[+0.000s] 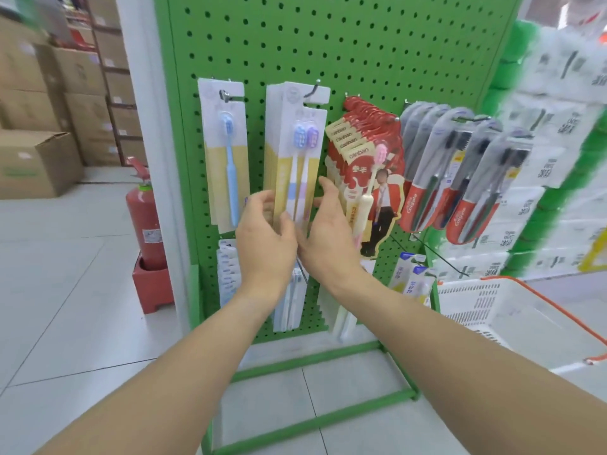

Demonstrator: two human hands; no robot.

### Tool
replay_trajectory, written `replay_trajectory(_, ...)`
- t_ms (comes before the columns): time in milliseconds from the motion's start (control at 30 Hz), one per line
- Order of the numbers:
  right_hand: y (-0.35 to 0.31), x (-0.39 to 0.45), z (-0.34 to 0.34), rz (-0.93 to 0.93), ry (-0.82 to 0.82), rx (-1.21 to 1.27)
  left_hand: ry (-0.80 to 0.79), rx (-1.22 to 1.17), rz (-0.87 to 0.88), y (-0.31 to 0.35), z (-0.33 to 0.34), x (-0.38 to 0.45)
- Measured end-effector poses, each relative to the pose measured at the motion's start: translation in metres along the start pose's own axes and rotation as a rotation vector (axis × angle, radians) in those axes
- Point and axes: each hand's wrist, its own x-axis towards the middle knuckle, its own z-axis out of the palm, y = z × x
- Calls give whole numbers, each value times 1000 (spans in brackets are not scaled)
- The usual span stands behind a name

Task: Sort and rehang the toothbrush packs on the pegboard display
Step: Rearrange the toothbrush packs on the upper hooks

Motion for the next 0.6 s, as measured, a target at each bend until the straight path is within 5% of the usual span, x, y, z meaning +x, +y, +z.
replay_trajectory(600,-23,-19,-48,71,-99,121,-133,-206,-20,35,-25,-9)
